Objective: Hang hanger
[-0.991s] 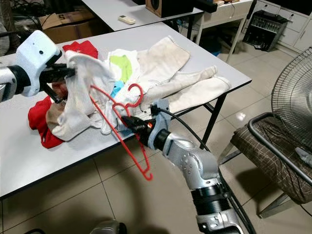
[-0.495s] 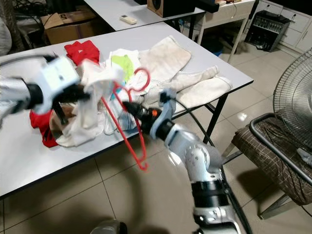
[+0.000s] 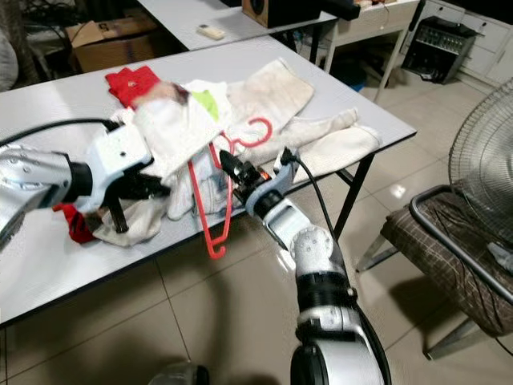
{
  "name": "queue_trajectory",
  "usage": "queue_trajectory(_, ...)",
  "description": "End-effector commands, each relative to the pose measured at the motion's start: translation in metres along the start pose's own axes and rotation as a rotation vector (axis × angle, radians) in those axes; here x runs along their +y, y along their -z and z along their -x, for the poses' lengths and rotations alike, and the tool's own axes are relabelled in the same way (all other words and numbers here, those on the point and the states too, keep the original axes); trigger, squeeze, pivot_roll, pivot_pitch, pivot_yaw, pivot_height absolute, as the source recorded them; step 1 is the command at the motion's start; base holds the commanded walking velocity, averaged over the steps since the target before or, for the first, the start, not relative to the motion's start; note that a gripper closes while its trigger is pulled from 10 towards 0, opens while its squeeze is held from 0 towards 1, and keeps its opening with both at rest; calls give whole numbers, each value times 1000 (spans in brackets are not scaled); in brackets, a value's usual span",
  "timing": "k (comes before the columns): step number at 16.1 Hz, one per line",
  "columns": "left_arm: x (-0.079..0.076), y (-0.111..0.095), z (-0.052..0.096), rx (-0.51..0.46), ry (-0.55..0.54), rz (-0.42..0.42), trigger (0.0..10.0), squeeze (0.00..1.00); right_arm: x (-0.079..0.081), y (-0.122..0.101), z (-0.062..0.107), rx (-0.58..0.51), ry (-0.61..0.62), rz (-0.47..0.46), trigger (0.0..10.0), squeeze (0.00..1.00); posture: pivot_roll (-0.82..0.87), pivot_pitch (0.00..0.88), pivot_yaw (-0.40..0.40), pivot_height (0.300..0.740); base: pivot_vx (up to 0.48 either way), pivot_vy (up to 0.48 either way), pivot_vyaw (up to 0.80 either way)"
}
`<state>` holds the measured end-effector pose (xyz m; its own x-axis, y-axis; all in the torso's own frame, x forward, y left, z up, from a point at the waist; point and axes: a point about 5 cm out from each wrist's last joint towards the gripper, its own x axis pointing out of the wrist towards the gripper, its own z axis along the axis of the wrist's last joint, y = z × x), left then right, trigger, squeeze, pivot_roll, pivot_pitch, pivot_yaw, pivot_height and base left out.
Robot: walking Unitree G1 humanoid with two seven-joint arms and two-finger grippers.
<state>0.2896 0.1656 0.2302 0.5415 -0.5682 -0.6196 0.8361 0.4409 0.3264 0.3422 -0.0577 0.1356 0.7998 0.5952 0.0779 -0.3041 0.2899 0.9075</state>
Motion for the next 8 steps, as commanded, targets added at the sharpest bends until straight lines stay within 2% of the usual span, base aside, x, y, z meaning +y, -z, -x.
queue_trajectory(1,-4,0,2,1,30,5,0,0,34,18,-27,-14,-103,-79,10000,0,180,29,41,740,0,0,0)
queue_trajectory(2,-8,-2,2,-5,66,9,0,0,38,23,-34,-10,-105,-120,10000,0,179,32,39,740,0,0,0)
queue_trajectory(5,-15,-8,0,-42,122,30,0,0,44,26,-42,-11,-103,-143,10000,0,176,36,34,740,0,0,0)
queue_trajectory(7,-27,-21,0,-125,219,74,0,0,50,26,-51,-38,-93,-179,10000,0,176,37,31,740,0,0,0)
queue_trajectory(8,-29,-22,0,-137,238,87,0,0,53,25,-53,-48,-98,-198,10000,0,177,38,29,740,0,0,0)
